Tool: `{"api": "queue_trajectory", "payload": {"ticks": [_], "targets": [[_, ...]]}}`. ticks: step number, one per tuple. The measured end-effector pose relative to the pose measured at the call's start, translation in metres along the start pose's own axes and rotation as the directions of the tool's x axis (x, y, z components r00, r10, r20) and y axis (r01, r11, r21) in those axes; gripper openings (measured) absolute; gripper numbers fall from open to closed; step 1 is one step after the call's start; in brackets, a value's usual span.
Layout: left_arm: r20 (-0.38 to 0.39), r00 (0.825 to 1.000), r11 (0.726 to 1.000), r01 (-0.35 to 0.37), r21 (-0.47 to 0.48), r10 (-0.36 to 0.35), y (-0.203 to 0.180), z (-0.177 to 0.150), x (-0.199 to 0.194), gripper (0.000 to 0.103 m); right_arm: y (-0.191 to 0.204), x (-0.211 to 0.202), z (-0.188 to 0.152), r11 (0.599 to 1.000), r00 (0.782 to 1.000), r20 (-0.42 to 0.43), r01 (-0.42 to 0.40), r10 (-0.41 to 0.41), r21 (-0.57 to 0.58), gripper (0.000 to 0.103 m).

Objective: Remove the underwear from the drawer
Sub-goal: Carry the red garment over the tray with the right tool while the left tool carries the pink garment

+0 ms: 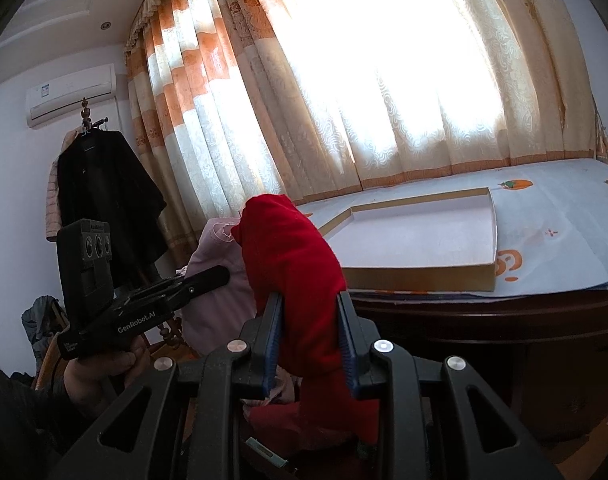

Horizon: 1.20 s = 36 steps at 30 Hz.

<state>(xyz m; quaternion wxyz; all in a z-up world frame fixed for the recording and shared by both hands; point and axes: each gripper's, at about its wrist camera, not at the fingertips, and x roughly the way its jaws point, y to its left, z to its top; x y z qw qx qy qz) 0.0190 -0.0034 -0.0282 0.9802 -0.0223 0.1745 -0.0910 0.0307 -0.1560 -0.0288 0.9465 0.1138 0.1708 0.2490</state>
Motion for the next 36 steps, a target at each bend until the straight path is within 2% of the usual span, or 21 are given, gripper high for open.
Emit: {"api": "queue_trajectory", "payload": {"ticks": [10,17,28,36], "targets": [[0.02,1.0,1.0,-0.008,0.019,0.008,0.003,0.014,0.006,0.008,-0.003,0.007,0.015,1.0,1.0,0.011,-0.002,0.002,-0.001,0.028],[0.016,1.0,1.0,-0.009,0.018,0.009,0.009,0.023,0.018,0.008,-0.013,0.015,0.027,0.999,1.0,0.01,-0.006,0.006,0.032,0.028],[0.012,1.0,1.0,-0.019,0.024,0.019,0.02,0.039,0.035,0.008,-0.023,0.028,0.054,1.0,1.0,0.001,0.017,-0.017,0.017,0.028],[-0.034,0.999,1.0,0.0,0.029,0.001,0.029,0.055,0.058,0.008,-0.041,0.043,0.081,0.999,1.0,-0.012,0.014,-0.013,0.049,0.028]]}}
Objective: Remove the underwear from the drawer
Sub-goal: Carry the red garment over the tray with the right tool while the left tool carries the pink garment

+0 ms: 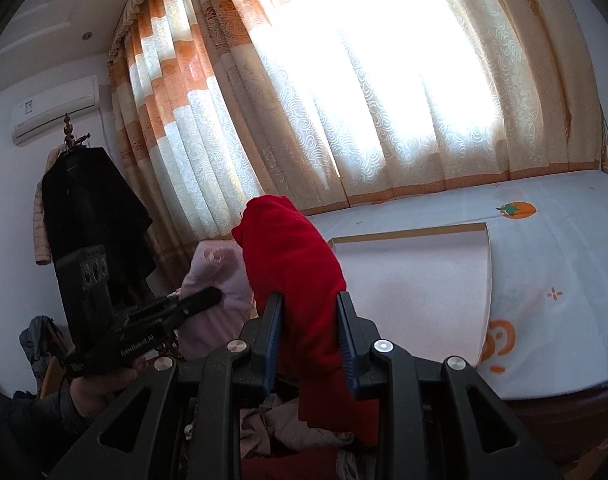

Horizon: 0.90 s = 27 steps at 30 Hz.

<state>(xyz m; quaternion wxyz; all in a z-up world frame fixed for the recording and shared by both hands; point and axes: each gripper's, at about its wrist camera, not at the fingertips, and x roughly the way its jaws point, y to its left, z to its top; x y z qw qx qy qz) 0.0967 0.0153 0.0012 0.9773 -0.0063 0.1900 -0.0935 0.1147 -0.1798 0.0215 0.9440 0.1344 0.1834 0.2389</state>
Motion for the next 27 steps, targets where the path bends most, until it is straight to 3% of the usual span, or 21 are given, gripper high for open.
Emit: {"api": "queue_trajectory", "payload": {"ticks": [12,27], "targets": [[-0.046,0.999,1.0,-0.006,-0.03,0.005,0.019,0.022,0.037,0.008,-0.026,0.032,0.04,0.999,0.999,-0.045,0.032,-0.03,0.043,0.028],[-0.127,0.991,0.997,-0.055,-0.045,0.049,0.048,0.052,0.1,0.008,-0.074,0.097,0.065,0.982,0.972,-0.157,0.183,-0.175,0.038,0.028]]}}
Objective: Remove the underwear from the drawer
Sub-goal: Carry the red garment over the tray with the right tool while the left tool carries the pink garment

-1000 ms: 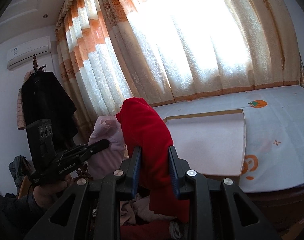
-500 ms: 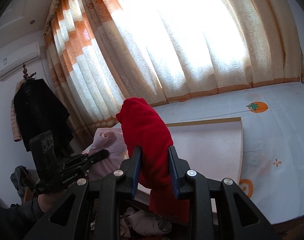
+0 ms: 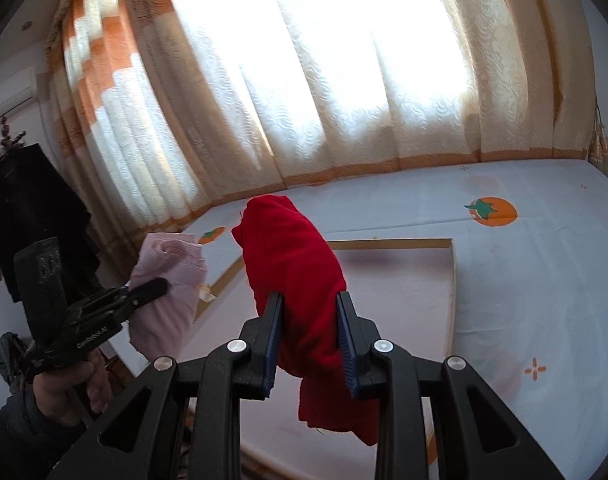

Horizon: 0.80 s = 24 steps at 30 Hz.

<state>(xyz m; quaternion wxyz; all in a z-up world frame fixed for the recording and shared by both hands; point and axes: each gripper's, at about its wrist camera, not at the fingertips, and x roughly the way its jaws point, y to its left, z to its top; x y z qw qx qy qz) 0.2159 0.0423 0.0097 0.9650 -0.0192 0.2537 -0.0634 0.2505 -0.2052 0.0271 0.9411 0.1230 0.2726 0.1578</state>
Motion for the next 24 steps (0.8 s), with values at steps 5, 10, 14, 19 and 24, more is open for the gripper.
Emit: {"api": "queue_trajectory", "payload": {"ticks": [5,10,14,19,24], "targets": [[-0.037,0.999,1.0,-0.01,-0.015,0.009,0.009,0.008,0.021,0.008,-0.014,0.018,0.011,0.999,0.999,-0.022,0.029,-0.028,0.022,0.028],[-0.073,0.997,0.999,-0.036,-0.039,0.033,0.018,0.018,0.046,0.008,-0.022,0.038,0.021,0.997,0.997,-0.058,0.06,-0.057,0.048,0.028],[-0.106,0.994,0.997,-0.037,-0.074,0.029,0.026,0.026,0.063,0.008,-0.031,0.05,0.026,0.994,0.992,-0.09,0.093,-0.087,0.065,0.028],[-0.161,0.987,0.991,-0.036,-0.126,0.016,0.036,0.03,0.084,0.008,-0.043,0.064,0.028,0.988,0.986,-0.124,0.123,-0.111,0.093,0.028],[-0.192,0.981,0.992,-0.049,-0.12,0.025,0.033,0.03,0.098,0.008,-0.047,0.069,0.032,0.984,0.982,-0.127,0.154,-0.141,0.094,0.028]]}}
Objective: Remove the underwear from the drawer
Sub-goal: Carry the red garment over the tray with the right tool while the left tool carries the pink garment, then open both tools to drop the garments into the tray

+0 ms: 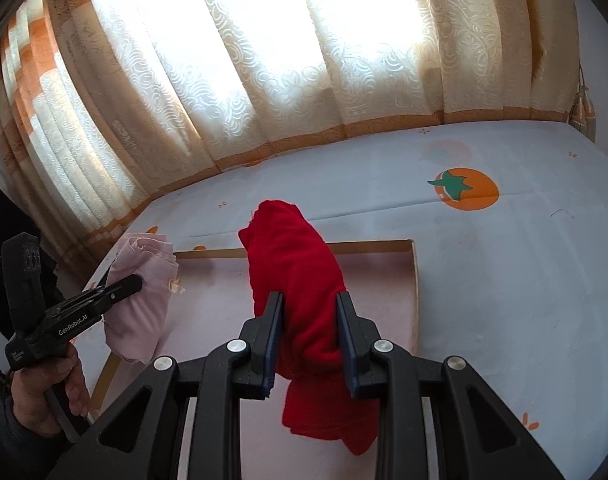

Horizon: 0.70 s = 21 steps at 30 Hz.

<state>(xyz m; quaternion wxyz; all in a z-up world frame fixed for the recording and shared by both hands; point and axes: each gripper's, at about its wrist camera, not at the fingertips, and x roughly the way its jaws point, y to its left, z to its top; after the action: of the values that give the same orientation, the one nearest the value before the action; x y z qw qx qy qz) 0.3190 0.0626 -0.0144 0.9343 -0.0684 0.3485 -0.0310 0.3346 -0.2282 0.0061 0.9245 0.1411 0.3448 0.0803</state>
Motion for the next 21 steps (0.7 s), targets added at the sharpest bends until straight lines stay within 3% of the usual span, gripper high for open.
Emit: {"api": "queue_trajectory", "payload": {"ticks": [8,11,13,16,21], "targets": [[-0.053,0.998,0.999,-0.019,-0.034,0.017,0.006,-0.004,0.016,0.01,-0.009,0.01,0.003,0.999,1.0,-0.019,0.014,-0.014,0.029,0.029],[-0.053,0.998,0.998,-0.037,-0.041,0.035,0.007,-0.003,0.017,0.019,-0.008,0.008,0.003,1.0,0.999,-0.02,0.027,-0.027,0.016,0.033],[-0.048,0.998,0.998,-0.04,-0.048,0.038,0.009,-0.003,0.016,0.041,-0.008,0.005,0.001,1.0,1.0,-0.015,0.026,-0.026,0.012,0.04],[-0.016,0.999,0.997,-0.04,-0.065,0.039,0.012,-0.003,0.008,0.057,-0.008,-0.005,-0.004,0.999,0.999,0.012,0.038,-0.038,0.008,0.057],[0.022,0.999,0.998,-0.032,-0.045,0.034,0.011,-0.006,-0.006,0.059,-0.004,-0.03,-0.013,1.0,0.999,0.043,0.014,-0.014,-0.003,0.062]]}}
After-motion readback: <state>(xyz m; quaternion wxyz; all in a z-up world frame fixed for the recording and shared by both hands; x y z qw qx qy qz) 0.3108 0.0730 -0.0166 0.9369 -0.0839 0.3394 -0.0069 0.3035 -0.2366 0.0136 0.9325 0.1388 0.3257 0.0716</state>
